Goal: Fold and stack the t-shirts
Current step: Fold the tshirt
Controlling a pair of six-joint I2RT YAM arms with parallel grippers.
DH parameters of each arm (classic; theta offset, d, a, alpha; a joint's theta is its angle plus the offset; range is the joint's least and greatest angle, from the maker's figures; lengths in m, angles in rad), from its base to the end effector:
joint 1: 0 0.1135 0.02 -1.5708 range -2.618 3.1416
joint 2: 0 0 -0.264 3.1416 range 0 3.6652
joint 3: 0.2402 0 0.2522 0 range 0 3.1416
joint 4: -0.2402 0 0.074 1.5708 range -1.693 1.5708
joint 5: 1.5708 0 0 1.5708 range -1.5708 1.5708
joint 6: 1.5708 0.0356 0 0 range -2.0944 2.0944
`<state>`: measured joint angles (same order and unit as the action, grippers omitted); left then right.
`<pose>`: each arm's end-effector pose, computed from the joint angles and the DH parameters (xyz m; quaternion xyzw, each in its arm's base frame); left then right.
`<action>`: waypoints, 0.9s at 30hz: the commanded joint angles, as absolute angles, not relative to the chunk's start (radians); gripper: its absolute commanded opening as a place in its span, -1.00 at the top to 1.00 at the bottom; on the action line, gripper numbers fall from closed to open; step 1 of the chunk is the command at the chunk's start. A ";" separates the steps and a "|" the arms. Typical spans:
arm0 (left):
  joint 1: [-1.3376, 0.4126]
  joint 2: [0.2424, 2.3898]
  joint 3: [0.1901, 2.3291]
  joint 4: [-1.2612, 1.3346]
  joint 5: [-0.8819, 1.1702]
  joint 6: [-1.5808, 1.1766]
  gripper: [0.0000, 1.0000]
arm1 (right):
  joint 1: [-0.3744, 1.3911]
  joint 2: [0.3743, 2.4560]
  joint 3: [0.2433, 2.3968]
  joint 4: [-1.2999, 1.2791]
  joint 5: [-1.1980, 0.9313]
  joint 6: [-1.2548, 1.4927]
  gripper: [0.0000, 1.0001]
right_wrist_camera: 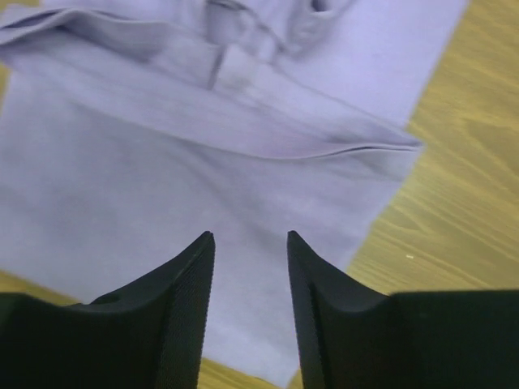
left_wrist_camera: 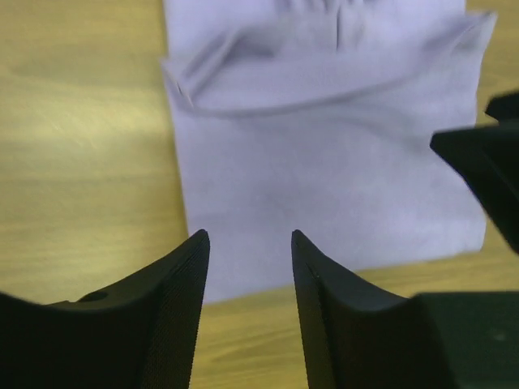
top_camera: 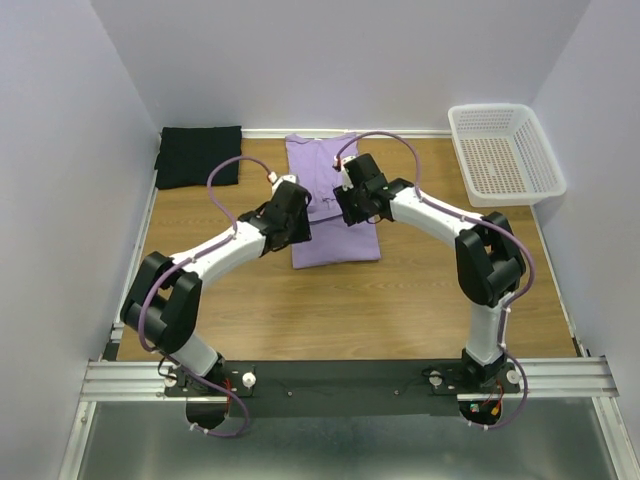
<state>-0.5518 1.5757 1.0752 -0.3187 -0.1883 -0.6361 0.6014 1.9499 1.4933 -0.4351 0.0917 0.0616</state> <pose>0.2925 -0.1722 0.2330 -0.0735 0.9238 -0.1320 0.3518 0.3587 0.2422 0.2194 -0.2364 0.9119 0.0674 0.3287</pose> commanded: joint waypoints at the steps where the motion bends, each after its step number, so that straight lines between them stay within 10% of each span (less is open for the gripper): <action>1: -0.561 1.563 0.991 -0.267 -0.121 -0.718 0.16 | 0.604 1.969 1.476 -0.368 -0.096 0.040 0.23; 27: -0.564 1.707 0.963 -0.379 -0.034 -0.609 0.37 | 0.474 2.315 1.876 -0.357 -0.169 0.189 0.36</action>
